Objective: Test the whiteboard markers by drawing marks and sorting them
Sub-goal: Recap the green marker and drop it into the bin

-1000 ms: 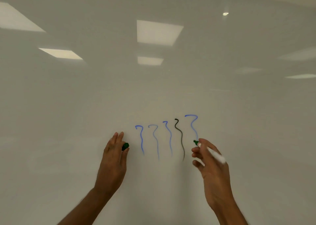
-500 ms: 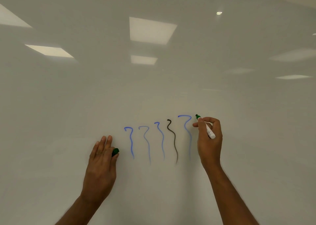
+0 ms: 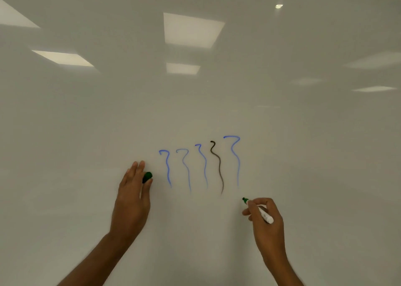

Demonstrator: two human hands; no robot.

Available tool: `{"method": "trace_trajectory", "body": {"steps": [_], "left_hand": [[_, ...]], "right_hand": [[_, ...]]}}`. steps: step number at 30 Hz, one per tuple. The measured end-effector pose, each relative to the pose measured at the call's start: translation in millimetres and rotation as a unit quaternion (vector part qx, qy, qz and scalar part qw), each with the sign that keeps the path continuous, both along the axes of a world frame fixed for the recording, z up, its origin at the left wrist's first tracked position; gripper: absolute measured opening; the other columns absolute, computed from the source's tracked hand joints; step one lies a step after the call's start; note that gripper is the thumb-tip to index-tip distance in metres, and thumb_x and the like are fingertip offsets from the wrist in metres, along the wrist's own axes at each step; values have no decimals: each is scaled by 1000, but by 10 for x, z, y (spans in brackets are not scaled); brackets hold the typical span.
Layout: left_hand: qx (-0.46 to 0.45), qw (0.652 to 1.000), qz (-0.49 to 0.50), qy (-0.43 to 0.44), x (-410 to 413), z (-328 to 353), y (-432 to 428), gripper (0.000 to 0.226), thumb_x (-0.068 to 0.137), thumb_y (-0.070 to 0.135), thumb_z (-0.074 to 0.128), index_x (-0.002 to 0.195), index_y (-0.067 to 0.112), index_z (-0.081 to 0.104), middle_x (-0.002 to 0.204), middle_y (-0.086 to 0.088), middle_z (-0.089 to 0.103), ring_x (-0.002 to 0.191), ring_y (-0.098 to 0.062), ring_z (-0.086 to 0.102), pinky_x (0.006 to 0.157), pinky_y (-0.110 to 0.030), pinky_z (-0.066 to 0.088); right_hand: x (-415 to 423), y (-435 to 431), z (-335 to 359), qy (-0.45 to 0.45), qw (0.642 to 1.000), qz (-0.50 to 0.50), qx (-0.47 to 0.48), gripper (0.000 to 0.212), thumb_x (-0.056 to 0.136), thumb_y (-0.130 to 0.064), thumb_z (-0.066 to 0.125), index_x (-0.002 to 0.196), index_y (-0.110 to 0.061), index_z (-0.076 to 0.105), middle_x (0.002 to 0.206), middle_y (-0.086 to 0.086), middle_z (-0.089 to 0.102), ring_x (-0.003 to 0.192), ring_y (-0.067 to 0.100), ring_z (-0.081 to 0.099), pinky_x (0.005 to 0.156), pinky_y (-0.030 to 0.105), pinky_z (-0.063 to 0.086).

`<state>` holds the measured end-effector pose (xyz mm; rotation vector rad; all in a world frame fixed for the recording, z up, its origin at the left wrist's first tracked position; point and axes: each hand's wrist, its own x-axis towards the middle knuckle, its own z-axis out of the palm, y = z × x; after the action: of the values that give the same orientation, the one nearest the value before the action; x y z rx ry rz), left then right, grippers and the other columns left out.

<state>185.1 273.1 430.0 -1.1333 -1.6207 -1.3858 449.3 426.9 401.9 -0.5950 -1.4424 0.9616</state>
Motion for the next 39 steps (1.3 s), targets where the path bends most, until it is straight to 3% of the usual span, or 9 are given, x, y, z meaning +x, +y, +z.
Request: {"method": "trace_trajectory", "body": {"steps": [3,6,9,12,21,26,32,36,39], "left_hand": [[83,964,-149,-203,321,10,-162,27,102,24,53,126,17,65,126,8,69,124,-10,60,104,-22,45],[162,828,-336,-417,535,7,-283,21,102,17,54,115,6,66,113,-9,75,109,-24,71,100,-34,50],[158,715,-445,-516,630,-53,-429,22,101,19,50,116,5,58,120,-19,71,107,-31,71,96,-44,50],[132,665,-493,-546,704,-119,-582,24,102,22,47,120,6,53,124,-20,69,112,-35,69,95,-47,48],[62,642,-519,-560,889,-233,-869,24,102,24,47,116,6,56,127,-24,66,113,-35,67,102,-56,46],[75,616,-531,-576,1016,-299,-937,23,103,20,46,119,5,54,130,-22,65,120,-34,64,113,-56,37],[93,670,-468,-569,1207,-420,-1056,32,103,20,48,131,16,61,121,-24,69,105,-31,70,97,-51,51],[123,694,-424,-569,1362,-500,-1159,32,104,24,46,128,9,61,118,-24,69,102,-33,70,83,-43,55],[169,684,-400,-586,1470,-603,-1240,33,103,25,49,124,4,62,113,-25,70,97,-32,71,71,-37,59]], "right_hand": [[-46,-546,-41,36,996,84,-14,8,92,-12,68,90,-10,61,71,12,72,64,19,62,62,29,49],[-188,-1025,-42,41,979,197,-14,10,88,-8,73,93,-8,65,80,15,75,68,20,64,58,31,45],[-323,-1366,-30,8,958,288,-7,14,84,-27,67,97,-24,70,95,9,76,80,20,68,61,33,47],[-438,-1554,-49,-18,948,316,4,18,89,-35,62,104,-31,70,102,3,75,89,22,69,65,33,51],[-520,-1755,-97,-21,954,299,21,21,94,-31,54,103,-37,72,106,-3,73,91,18,68,65,33,52],[-461,-1827,-130,-23,956,292,28,23,96,-28,52,102,-39,71,103,-9,73,91,16,67,64,27,53],[-313,-1899,-253,-35,952,304,8,19,95,-25,55,106,-27,71,97,-16,74,96,10,69,69,18,53],[-248,-1981,-344,-15,953,300,-38,10,95,-19,62,97,-23,71,80,2,74,63,14,65,54,15,46],[-223,-2081,-407,-10,952,304,-38,11,97,-19,61,93,-20,71,69,9,70,55,14,57,51,21,45]]}}
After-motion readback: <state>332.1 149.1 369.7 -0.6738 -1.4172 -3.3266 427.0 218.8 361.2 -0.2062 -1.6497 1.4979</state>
